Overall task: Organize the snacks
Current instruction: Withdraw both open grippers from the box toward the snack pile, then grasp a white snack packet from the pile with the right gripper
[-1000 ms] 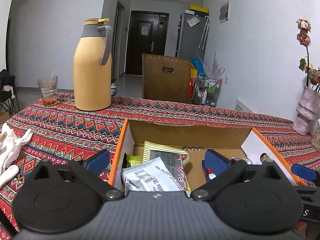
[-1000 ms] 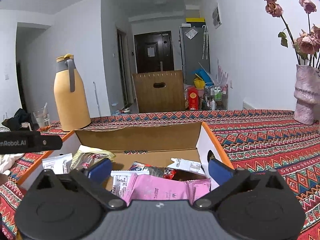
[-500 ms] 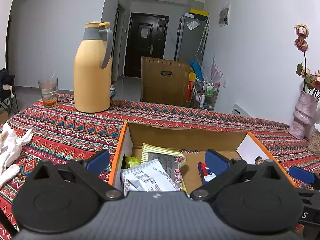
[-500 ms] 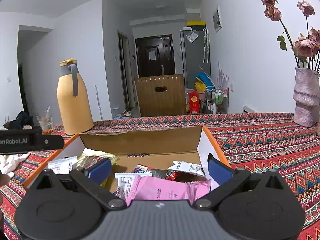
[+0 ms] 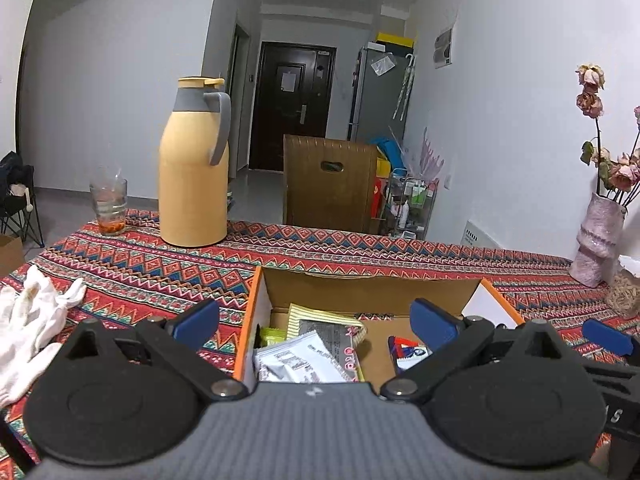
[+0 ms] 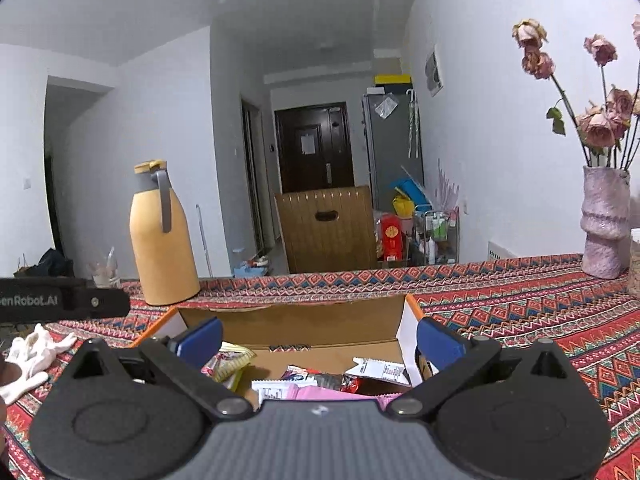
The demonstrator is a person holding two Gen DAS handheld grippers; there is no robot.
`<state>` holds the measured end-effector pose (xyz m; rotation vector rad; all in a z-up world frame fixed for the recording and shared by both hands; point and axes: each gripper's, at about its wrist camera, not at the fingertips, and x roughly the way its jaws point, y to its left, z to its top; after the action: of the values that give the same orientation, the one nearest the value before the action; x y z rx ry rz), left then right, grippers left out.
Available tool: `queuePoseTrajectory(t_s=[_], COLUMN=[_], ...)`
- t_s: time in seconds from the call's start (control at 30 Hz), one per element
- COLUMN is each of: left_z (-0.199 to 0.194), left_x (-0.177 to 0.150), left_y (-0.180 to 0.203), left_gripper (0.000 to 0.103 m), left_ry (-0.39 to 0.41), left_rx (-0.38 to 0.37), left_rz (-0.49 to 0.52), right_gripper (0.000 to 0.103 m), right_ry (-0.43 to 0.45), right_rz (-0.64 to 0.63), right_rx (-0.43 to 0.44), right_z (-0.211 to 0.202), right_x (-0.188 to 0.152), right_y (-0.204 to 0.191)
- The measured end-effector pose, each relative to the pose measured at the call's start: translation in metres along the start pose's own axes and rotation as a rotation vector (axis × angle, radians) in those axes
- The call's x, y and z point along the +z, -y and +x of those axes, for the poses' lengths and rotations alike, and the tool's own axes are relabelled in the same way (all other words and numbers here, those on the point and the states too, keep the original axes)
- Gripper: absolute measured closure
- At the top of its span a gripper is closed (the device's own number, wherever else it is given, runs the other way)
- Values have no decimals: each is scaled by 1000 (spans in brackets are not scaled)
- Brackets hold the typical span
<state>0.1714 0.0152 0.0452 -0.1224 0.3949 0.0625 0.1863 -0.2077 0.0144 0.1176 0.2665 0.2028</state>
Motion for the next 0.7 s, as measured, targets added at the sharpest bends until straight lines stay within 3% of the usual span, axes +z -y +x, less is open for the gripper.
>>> queuePoseTrajectory(t_s=[0.17, 0.7], left_z=[-21, -76], left_x=[-6, -56], left_y=[-6, -45], left_gripper=[0, 0], left_ry=[-6, -64], left_rx=[-3, -2], left_rz=[10, 38], right_gripper=[0, 0], right_ry=[-9, -192], right_rz=[-3, 19], right_rx=[9, -18], right_z=[-20, -72], right_x=[-3, -46], right_y=[-3, -23])
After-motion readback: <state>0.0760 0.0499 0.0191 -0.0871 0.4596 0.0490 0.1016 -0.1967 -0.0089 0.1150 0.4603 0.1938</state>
